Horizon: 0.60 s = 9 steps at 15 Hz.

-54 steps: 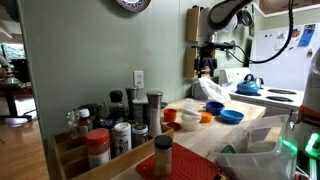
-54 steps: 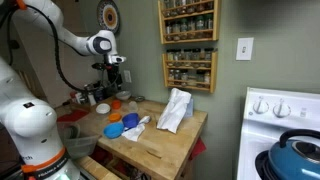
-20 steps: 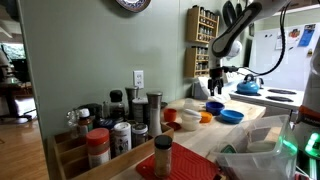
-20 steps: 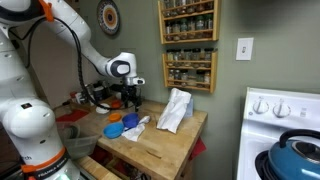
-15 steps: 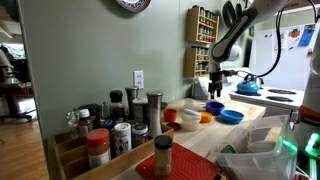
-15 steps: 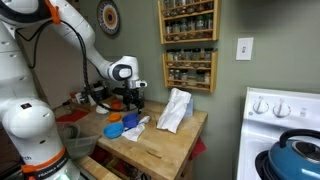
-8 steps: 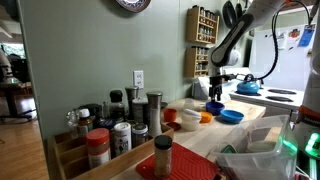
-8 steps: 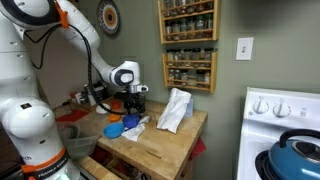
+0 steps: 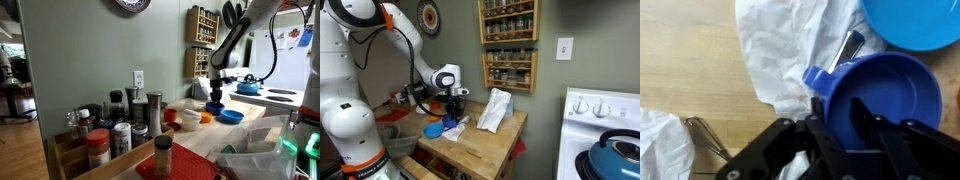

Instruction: Pour the contents of the big blue cup into the blue bowl

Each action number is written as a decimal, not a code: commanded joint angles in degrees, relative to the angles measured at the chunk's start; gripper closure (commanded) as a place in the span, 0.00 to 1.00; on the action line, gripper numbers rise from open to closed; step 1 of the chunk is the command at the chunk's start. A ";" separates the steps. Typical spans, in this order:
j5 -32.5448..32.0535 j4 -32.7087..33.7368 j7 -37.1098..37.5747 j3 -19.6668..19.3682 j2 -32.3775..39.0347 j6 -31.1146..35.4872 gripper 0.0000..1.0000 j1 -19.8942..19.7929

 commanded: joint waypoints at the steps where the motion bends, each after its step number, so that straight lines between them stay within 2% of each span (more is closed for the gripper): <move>1: -1.42 0.00 0.30 -0.31 0.85 1.43 0.93 -0.54; 2: -1.25 0.03 0.23 -0.33 0.79 1.51 0.99 -0.63; 9: -1.58 0.60 0.51 -0.77 -0.47 0.64 0.99 -1.06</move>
